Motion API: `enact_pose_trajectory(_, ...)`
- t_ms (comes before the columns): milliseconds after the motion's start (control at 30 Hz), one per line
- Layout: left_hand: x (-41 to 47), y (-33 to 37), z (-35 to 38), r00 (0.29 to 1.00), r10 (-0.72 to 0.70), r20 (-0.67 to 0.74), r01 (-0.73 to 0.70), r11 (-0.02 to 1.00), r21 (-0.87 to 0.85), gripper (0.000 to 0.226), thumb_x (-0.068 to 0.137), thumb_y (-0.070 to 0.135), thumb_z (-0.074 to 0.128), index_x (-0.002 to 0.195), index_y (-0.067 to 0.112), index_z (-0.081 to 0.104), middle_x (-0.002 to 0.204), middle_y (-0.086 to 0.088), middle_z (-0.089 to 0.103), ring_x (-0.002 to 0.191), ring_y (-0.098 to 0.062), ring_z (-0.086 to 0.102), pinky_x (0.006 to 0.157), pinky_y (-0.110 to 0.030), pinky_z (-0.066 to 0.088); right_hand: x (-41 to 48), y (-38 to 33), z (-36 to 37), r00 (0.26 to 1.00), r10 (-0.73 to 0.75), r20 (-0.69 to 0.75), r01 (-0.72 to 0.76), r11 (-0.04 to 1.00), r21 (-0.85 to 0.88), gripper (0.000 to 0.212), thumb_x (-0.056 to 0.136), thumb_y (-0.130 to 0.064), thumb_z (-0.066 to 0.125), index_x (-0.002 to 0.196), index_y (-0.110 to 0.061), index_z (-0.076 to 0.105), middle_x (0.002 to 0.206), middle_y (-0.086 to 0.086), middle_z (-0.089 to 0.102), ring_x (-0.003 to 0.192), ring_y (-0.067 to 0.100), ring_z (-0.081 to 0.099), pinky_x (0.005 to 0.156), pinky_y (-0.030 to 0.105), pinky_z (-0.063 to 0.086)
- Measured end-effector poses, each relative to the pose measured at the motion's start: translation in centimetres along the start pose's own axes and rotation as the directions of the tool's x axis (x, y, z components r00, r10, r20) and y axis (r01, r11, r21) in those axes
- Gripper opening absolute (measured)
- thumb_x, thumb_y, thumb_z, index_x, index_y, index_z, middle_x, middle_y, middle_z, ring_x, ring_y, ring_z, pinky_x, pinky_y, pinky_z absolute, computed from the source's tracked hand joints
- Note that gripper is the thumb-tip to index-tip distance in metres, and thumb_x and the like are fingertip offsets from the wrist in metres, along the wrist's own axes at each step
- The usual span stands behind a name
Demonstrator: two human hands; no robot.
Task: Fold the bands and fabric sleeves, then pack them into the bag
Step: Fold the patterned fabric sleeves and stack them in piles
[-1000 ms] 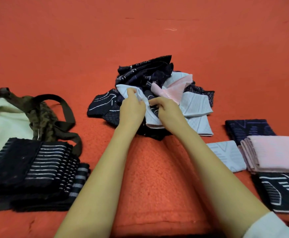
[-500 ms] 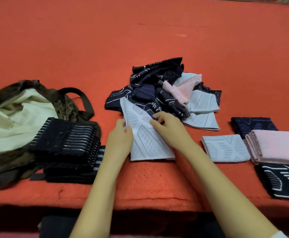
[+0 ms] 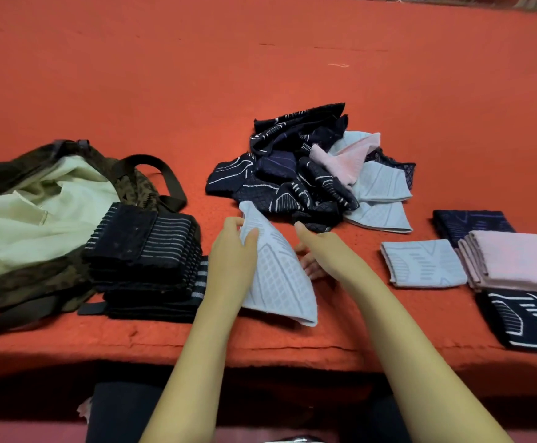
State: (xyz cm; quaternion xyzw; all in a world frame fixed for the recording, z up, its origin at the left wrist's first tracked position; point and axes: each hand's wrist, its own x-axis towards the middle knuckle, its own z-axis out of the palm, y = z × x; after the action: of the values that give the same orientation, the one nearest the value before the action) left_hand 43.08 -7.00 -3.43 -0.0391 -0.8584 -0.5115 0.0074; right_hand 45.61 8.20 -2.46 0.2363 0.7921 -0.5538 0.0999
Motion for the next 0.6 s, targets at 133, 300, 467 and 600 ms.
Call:
enact_pose_trajectory(133, -0.7, -0.1, 0.1, 0.999, 0.034, -0.015, -0.033, 0.999, 0.043, 0.031, 0.095, 0.028, 0.051, 0.124, 0.015, 0.050, 0.116, -0.004, 0.044, 0.093, -0.018, 0.049, 0.077, -0.025, 0.031, -0.9, 0.4, 0.6, 0.994, -0.103, -0.036, 0.090, 0.957, -0.275, 0.047, 0.093, -0.053, 0.044, 0.071, -0.012, 0.056, 0.073, 0.008, 0.061, 0.071, 0.026, 0.061, 0.082, 0.043, 0.054)
enact_pose_trajectory(300, -1.7, 0.5, 0.5, 0.997, 0.064, -0.034, -0.065, 0.998, -0.008, 0.032, 0.096, 0.034, 0.049, 0.127, 0.026, 0.051, 0.111, 0.001, 0.033, 0.083, -0.012, 0.047, 0.076, -0.018, 0.028, -2.6, -0.8, 0.4, 0.987, 0.105, 0.125, -0.081, 0.980, -0.184, 0.064, 0.096, -0.058, 0.026, 0.114, -0.003, 0.053, 0.077, 0.020, 0.065, 0.056, 0.027, 0.060, 0.056, 0.031, 0.056)
enact_pose_trajectory(467, -1.5, 1.1, 0.5, 0.998, 0.045, -0.031, -0.046, 0.999, -0.006, 0.043, 0.095, 0.036, 0.050, 0.134, 0.019, 0.041, 0.118, 0.001, 0.032, 0.087, -0.015, 0.044, 0.076, -0.021, 0.029, -2.7, 0.1, 0.2, 0.995, -0.090, 0.033, 0.066, 0.893, 0.445, 0.024, 0.098, -0.027, 0.048, 0.089, -0.009, 0.061, 0.075, 0.005, 0.061, 0.060, 0.012, 0.055, 0.059, 0.024, 0.044)
enact_pose_trajectory(600, -2.0, 0.7, 0.6, 0.998, 0.063, -0.018, -0.062, 0.998, 0.020, 0.048, 0.094, 0.031, 0.055, 0.137, 0.018, 0.038, 0.127, -0.004, 0.036, 0.098, -0.018, 0.047, 0.077, -0.019, 0.028, -2.3, 1.1, -1.0, 0.922, -0.233, -0.310, 0.357, 0.821, 0.446, 0.038, 0.081, 0.007, 0.064, 0.111, -0.014, 0.053, 0.087, -0.001, 0.054, 0.063, 0.004, 0.054, 0.052, 0.012, 0.043)
